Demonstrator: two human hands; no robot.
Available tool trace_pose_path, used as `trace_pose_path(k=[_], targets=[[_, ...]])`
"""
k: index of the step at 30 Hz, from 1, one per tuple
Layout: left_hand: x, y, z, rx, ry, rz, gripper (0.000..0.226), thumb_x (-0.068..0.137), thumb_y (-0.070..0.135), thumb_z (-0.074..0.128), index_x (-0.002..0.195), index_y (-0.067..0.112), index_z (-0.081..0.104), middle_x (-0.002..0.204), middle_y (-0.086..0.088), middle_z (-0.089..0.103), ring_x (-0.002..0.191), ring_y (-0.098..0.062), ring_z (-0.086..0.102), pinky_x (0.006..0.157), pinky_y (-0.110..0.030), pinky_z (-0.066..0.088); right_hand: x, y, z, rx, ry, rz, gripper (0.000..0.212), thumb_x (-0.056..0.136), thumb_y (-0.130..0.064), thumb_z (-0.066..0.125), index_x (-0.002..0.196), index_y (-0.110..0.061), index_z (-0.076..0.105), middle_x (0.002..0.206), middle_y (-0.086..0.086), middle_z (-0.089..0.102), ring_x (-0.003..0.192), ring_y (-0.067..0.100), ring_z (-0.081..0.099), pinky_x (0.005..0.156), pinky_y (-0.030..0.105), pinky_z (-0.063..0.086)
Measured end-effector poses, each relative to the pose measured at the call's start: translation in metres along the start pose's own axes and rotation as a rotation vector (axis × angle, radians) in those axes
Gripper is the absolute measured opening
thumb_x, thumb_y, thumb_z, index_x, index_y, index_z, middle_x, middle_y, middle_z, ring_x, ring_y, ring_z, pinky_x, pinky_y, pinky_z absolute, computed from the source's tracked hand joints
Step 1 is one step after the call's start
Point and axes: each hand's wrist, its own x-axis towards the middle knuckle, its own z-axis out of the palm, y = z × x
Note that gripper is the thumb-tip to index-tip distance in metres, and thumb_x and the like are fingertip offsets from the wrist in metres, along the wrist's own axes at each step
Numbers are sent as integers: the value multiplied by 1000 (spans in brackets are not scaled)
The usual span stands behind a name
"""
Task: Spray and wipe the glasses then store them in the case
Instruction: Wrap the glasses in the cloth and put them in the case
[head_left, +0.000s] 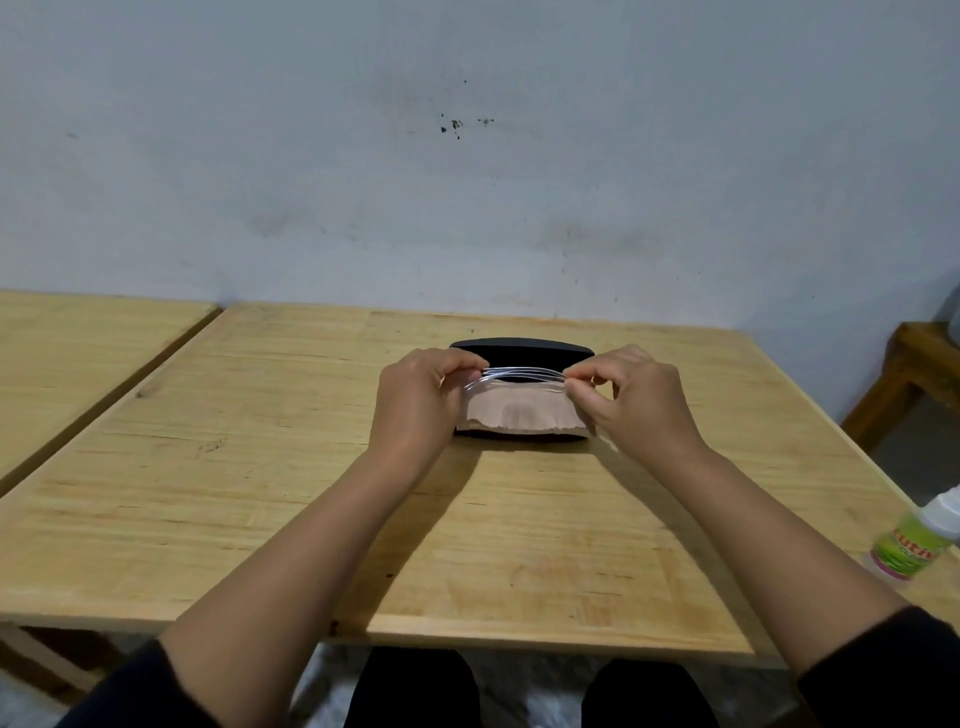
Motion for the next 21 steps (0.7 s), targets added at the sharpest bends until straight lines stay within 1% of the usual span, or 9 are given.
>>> trace_pose_path(k=[3,5,9,11,15,16,19,21], targets=[[7,-7,10,10,4,7,16,84,7,64,92,15,75,92,-3,74,86,-13,65,73,4,36,6,9,13,4,46,-4,9,81,-9,68,77,-14,75,72,-8,67,82,13,55,70,-2,31],[10,-12,16,23,2,20,16,83,7,65,93,15,75,91,-3,74,88,-15,66,73,1,36,7,14,19,8,65,-12,9,80,-8,69,77,-14,74,71,-8,66,81,15,56,70,1,33],[10,-19,22,23,-22,21,16,83,7,65,93,15,75,91,-2,74,88,-15,65,72,-4,38,7,23,27,-7,59,-37,7,80,-8,70,81,-12,75,76,-3,71,82,19,58,68,15,39],[10,-21,24,28,-40,29,16,83,6,65,92,15,75,90,-2,74,87,-16,65,74,-10,40,6,27,30,-23,50,-56,6,79,-8,71,81,-11,75,76,-1,72,81,22,59,67,19,39],[10,-27,26,52,-90,27,17,83,6,64,92,16,75,90,-1,75,86,-16,66,78,-20,45,5,33,34,-31,24,-75,6,78,-7,72,81,-10,76,76,1,74,79,24,61,67,26,45],[10,-29,26,54,-102,17,17,84,7,64,92,16,75,90,-1,75,84,-16,67,77,-22,47,5,33,35,-31,12,-68,6,79,-8,72,82,-11,76,77,1,74,80,23,60,67,24,43],[10,-31,27,66,-148,-24,16,86,11,63,96,17,74,88,-1,75,80,-17,68,77,-26,51,7,35,37,-42,-27,-40,8,82,-12,69,86,-13,76,82,-2,74,82,15,55,69,9,33],[9,-32,27,84,-169,-44,17,86,14,63,98,18,74,90,-1,75,83,-15,68,78,-20,49,8,35,38,-56,-45,-25,10,83,-14,68,88,-14,76,84,-2,74,83,12,52,69,5,29]])
